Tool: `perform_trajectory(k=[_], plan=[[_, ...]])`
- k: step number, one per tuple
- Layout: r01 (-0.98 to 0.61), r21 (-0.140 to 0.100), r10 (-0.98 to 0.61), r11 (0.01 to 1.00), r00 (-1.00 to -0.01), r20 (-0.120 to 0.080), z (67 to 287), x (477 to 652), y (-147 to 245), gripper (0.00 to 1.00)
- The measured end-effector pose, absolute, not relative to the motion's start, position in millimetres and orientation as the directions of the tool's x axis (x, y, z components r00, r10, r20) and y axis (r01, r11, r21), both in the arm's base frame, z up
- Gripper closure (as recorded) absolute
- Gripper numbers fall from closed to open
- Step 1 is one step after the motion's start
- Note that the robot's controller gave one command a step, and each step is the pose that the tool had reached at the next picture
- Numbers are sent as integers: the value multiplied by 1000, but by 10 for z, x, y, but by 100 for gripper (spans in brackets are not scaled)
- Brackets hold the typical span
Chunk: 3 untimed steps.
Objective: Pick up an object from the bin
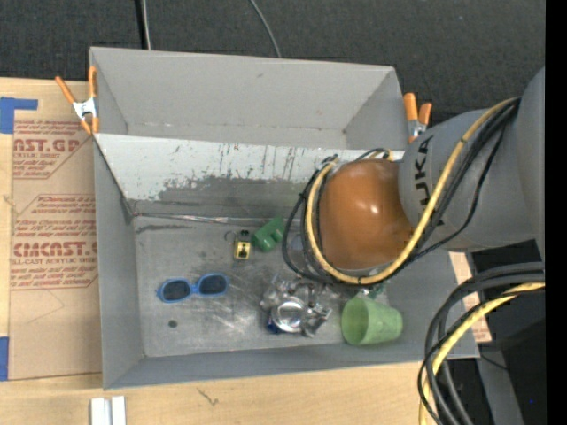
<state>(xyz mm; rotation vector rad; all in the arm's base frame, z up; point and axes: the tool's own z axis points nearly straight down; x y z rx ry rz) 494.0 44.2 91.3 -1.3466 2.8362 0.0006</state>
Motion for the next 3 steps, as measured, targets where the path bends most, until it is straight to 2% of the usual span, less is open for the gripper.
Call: perform_trajectory(k=[1, 2, 3], plan=[[-774, -3, -774, 633, -633, -4, 1395, 4950, 451, 100], [-774, -1, -774, 634, -634, -2, 1492, 4953, 460, 100], [-773, -1, -773, 634, -634, -3, 1725, 4958, 469, 100]])
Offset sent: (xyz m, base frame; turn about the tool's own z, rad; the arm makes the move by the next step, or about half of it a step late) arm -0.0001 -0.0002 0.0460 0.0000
